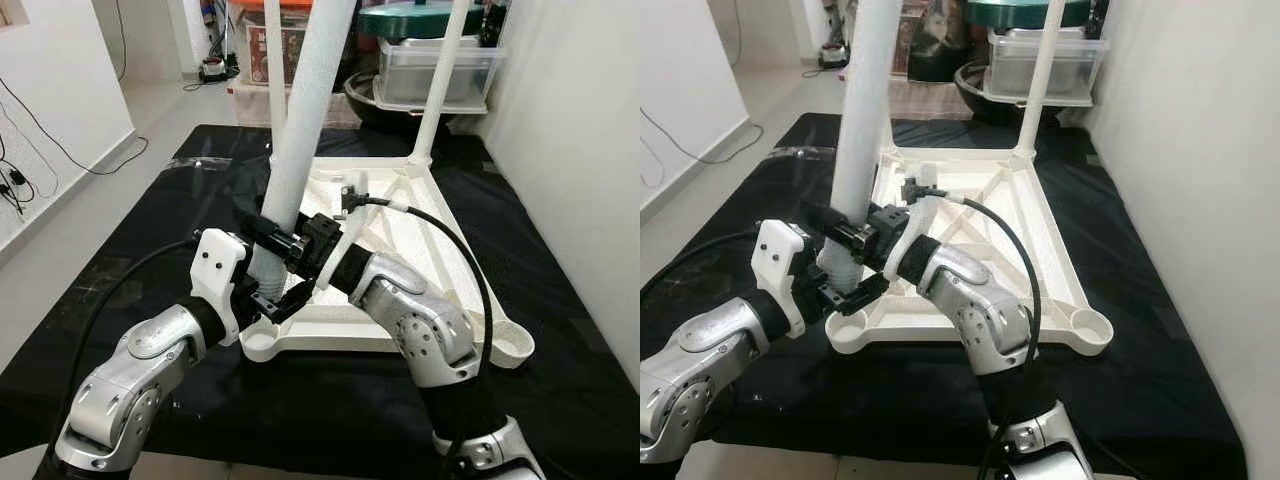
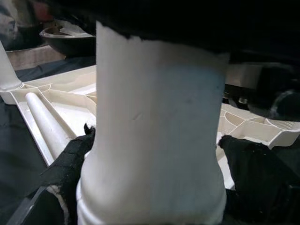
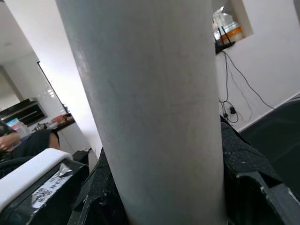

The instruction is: Building children table

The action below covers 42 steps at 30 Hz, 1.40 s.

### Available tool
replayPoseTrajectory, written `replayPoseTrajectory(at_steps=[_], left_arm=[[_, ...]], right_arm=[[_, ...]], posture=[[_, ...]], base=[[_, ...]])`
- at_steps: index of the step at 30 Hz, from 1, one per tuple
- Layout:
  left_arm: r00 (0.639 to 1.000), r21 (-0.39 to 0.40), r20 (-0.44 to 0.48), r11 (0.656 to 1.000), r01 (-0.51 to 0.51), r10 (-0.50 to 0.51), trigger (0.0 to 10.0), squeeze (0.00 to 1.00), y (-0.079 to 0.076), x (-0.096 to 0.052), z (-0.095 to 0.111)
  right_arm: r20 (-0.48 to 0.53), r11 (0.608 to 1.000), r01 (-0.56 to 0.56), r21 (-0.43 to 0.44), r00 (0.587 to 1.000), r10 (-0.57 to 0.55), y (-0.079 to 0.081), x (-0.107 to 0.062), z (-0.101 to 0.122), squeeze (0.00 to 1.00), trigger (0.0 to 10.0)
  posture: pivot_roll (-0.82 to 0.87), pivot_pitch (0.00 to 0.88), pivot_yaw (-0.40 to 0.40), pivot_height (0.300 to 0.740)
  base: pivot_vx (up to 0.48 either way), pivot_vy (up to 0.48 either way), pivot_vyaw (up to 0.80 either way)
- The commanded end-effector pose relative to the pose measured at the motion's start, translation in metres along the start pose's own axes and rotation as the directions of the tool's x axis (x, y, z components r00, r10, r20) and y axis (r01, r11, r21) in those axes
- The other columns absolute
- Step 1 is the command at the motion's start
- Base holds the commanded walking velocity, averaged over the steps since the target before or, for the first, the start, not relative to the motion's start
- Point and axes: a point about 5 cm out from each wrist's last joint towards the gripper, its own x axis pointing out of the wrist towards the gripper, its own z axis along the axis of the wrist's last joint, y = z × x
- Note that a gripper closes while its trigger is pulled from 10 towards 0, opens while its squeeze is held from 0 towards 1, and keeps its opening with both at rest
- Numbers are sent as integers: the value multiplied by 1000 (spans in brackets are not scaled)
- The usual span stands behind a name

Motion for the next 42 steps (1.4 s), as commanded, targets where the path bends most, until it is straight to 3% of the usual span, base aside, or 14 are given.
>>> replayPoseTrajectory(at_steps=[1, 2, 4, 15, 17, 18, 21, 22, 26, 27, 28, 40, 41, 42], left_arm=[[999, 13, -34, 1000, 14, -14, 10000, 0, -1, 0, -4], [999, 10, -44, 1000, 9, -9, 10000, 0, 0, 0, -6], [996, 20, -84, 1000, -7, 8, 0, 0, 2, 0, -12], [989, -9, -146, 1000, -8, 7, 0, 0, -1, -2, -24], [990, -4, -142, 1000, -9, 9, 0, 0, 0, -1, -24], [990, 14, -141, 1000, -21, 23, 0, 0, 2, -1, -23], [989, 31, -142, 999, -34, 39, 0, 0, 4, -1, -22], [988, 42, -147, 998, -43, 48, 0, 0, 5, 0, -22], [983, 92, -171, 995, -49, 64, 2471, 0, 7, -1, -25], [981, 109, -183, 993, -40, 60, 5725, 0, 6, -2, -27], [979, 128, -199, 991, -24, 50, 10000, 0, 3, -3, -30], [963, 213, -267, 977, 18, 40, 10000, 0, 0, -13, -42], [964, 231, -261, 973, 15, 47, 10000, 0, 1, -13, -42], [964, 231, -261, 973, 15, 47, 10000, 0, 1, -13, -42]], right_arm=[[-1, 999, -32, -3, 999, 32, 7, 3, 1, 0, 0], [-1, 999, -37, -6, 999, 37, 8, 4, 1, 0, 0], [2, 999, -46, -15, 999, 46, 9, 6, 2, 0, 0], [21, 998, -46, -34, 999, 46, 10, 9, 7, 0, 0], [17, 999, -43, -33, 999, 43, 10, 9, 7, 0, 1725], [13, 999, -29, -23, 1000, 29, 9, 9, 6, 475, 10000], [12, 1000, -14, -10, 1000, 14, 9, 9, 5, 475, 10000], [14, 1000, -10, -5, 1000, 10, 8, 9, 6, 1000, 10000], [18, 1000, 9, -5, 1000, -9, 6, 9, 9, 1000, 10000], [27, 1000, 23, 0, 999, -23, 3, 11, 12, 0, 10000], [44, 999, 38, 23, 998, -39, 0, 12, 18, 0, 10000], [24, 999, 3, 47, 1000, -4, -7, 14, 30, 0, 10000], [8, 998, -30, 53, 1000, 29, -1, 12, 23, 0, 0], [8, 998, -30, 53, 1000, 29, -1, 12, 23, 0, 0]], posture=[[59, 0, -31, 740], [60, 0, -33, 740], [63, 0, -38, 740], [60, 0, -41, 740], [59, 0, -40, 740], [59, 0, -39, 740], [59, 0, -39, 740], [60, 0, -38, 740], [65, 0, -43, 740], [65, 0, -44, 740], [67, 0, -47, 740], [77, 0, -61, 740], [75, 0, -63, 740], [75, 0, -63, 740]], base=[[0, 0, 0], [0, 0, 0], [0, 0, 0], [0, 0, 0], [0, 0, 0], [0, 0, 0], [0, 0, 0], [0, 0, 0], [0, 0, 0], [0, 0, 0], [0, 0, 0], [0, 0, 0], [0, 0, 0], [0, 0, 0]])
